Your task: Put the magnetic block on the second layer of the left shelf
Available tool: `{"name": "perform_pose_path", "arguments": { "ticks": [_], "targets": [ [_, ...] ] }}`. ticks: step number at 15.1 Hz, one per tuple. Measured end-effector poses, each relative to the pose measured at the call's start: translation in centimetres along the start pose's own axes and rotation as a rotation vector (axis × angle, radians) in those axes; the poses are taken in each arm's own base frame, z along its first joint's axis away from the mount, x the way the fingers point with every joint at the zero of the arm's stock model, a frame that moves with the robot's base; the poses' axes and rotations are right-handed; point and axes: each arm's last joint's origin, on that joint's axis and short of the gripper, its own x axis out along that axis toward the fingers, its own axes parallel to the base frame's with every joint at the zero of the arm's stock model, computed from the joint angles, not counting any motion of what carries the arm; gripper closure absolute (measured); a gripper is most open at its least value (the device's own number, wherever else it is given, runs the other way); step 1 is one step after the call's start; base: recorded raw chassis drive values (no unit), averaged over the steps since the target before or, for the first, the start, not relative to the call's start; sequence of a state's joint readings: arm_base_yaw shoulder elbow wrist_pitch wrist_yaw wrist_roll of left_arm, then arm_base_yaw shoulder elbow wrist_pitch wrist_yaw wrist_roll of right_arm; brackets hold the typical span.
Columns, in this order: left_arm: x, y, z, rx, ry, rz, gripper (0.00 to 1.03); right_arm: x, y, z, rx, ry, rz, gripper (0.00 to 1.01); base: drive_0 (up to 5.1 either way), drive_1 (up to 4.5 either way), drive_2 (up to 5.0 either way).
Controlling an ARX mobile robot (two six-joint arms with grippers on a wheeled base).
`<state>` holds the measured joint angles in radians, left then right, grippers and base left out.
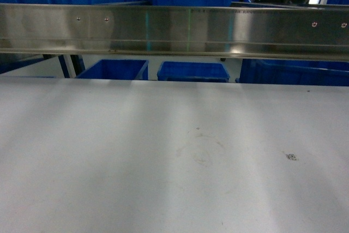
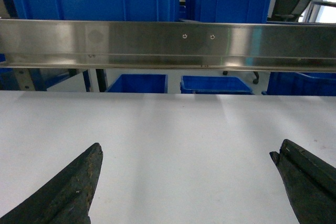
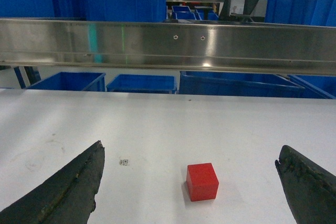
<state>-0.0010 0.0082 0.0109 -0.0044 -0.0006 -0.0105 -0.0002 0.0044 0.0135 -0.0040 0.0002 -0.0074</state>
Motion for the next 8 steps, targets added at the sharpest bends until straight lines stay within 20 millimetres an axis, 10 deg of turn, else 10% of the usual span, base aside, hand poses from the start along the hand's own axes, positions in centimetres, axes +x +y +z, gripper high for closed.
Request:
{"name": "perform_pose_path", "arguments": {
  "ticks": [8],
  "targets": [
    [0.00, 0.00, 0.00, 0.000, 0.000, 0.000, 0.05, 0.00, 0.00, 0.00, 0.000, 0.000, 0.000, 0.03, 0.0, 0.00, 0.0]
  ]
}}
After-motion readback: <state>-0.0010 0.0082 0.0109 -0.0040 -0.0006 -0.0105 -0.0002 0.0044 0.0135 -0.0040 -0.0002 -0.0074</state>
